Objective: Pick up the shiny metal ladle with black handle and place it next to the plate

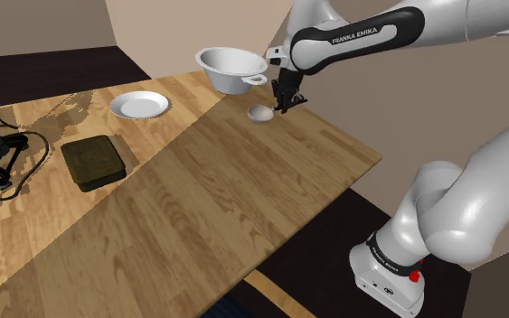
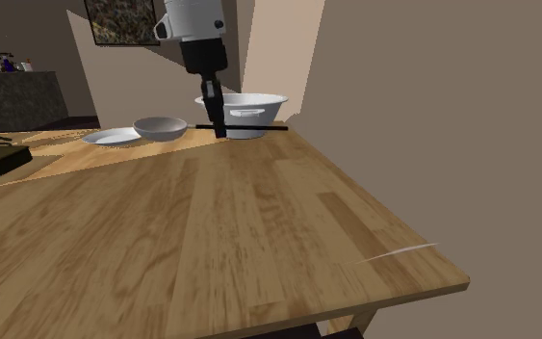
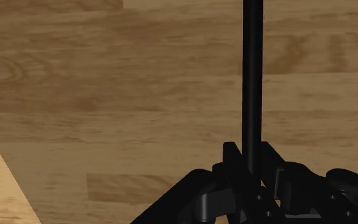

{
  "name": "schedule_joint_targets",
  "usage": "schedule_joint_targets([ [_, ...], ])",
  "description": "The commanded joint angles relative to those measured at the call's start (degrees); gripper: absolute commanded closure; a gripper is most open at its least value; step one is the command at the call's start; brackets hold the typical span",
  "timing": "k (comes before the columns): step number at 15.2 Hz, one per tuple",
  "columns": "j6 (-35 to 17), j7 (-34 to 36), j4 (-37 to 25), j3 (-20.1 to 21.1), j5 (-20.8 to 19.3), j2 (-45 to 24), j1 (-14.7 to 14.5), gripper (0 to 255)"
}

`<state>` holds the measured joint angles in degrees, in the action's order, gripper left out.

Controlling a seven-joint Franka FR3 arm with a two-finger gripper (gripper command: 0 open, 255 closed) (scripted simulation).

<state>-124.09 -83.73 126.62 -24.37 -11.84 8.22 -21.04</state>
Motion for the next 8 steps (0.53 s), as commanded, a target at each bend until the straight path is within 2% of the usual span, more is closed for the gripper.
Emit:
schedule_joint_targets([
  [1, 0.61, 1.19, -3.24, 0.95, 1.5, -3.04, -1.17, 255],
  [8, 3.74, 3.7, -17.5, 3.49, 6.66, -15.39, -3.78, 255],
])
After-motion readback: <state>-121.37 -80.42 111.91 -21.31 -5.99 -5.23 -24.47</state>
